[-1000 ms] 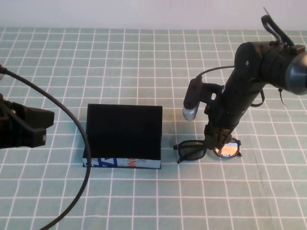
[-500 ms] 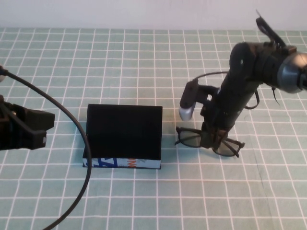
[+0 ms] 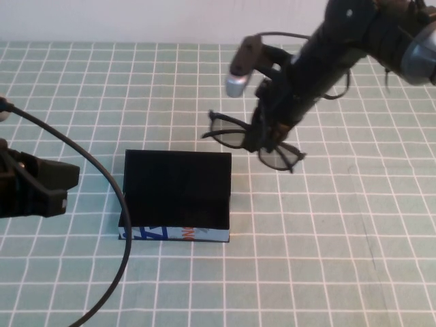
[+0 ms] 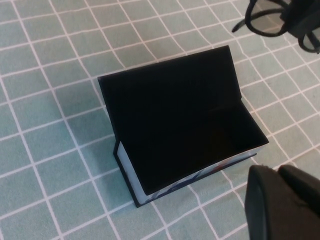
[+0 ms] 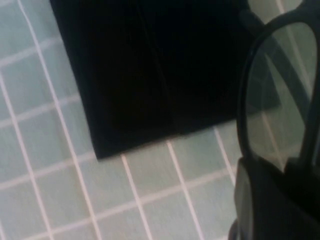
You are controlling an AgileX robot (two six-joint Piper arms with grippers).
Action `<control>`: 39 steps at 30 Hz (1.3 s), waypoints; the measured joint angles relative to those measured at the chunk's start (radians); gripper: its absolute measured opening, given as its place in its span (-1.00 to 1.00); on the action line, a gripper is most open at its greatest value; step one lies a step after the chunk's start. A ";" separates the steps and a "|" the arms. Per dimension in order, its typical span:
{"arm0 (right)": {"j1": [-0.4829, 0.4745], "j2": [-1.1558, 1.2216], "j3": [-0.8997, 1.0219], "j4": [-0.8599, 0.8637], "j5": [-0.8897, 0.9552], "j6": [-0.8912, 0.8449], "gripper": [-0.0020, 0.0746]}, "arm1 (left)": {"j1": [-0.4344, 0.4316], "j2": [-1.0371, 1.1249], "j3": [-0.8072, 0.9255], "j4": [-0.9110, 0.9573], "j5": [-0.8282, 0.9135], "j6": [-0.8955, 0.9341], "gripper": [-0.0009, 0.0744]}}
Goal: Return glasses to glasses case
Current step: Place the glasses in the glasses case
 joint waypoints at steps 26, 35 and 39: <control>0.260 0.222 -0.159 -0.018 0.012 -0.009 -0.77 | 0.000 0.001 0.000 0.006 0.013 0.000 -0.97; 0.260 0.224 -0.159 -0.020 0.012 -0.009 -0.59 | 0.000 0.001 0.000 0.006 0.016 0.000 -0.97; 0.260 0.224 -0.159 -0.020 0.008 -0.009 -0.45 | 0.000 0.001 0.000 0.006 0.018 0.000 -0.97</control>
